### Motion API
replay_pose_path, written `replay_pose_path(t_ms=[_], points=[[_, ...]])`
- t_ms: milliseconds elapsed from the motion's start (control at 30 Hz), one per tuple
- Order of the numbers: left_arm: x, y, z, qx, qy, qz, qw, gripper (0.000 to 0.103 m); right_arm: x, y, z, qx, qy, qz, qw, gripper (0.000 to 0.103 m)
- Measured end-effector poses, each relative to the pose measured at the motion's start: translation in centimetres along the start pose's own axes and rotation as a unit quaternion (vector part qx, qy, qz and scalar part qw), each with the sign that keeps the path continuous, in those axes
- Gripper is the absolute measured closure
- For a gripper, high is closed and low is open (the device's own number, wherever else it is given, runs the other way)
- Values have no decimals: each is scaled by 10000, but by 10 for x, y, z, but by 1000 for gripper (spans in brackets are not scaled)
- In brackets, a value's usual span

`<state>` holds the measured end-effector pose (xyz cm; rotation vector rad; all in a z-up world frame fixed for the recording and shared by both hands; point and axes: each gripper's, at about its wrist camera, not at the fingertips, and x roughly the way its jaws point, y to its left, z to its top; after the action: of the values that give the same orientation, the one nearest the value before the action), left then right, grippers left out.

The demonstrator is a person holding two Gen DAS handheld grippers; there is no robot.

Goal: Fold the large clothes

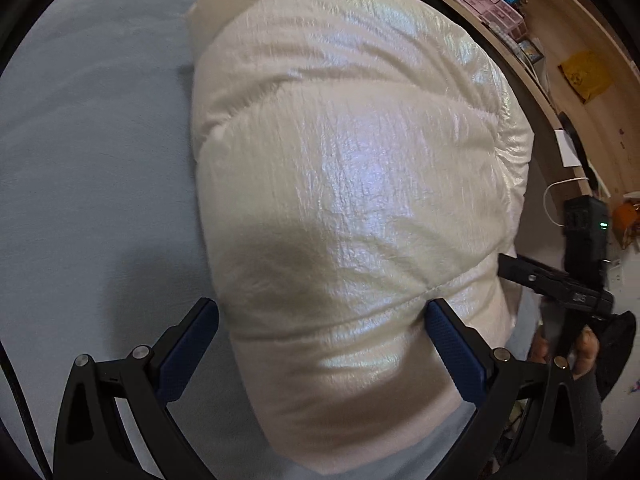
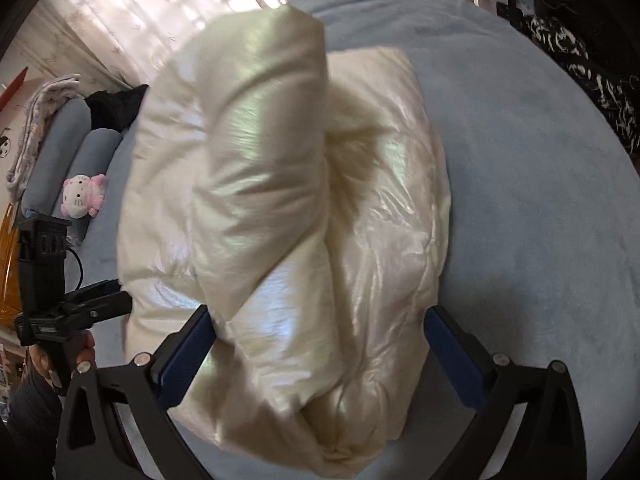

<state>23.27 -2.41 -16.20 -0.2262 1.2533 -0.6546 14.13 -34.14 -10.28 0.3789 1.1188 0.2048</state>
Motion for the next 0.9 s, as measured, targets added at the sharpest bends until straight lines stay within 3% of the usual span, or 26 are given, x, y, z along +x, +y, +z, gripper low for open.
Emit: replay_pose_path(t_ms=[233, 433, 667, 900], points=[[16, 4, 11, 33, 185, -96, 9998, 0, 29, -39, 6, 436, 466, 645, 9959, 0], [28, -4, 17, 88, 327, 55, 9994, 0, 29, -48, 7, 436, 550, 639, 9955, 0], [46, -17, 26, 72, 355, 114, 9993, 0, 56, -82, 4, 1198, 829, 1621, 9760, 0], [61, 5, 33, -89, 369, -350, 9987, 0, 70, -93, 12, 1258, 807, 2214, 9637, 0]])
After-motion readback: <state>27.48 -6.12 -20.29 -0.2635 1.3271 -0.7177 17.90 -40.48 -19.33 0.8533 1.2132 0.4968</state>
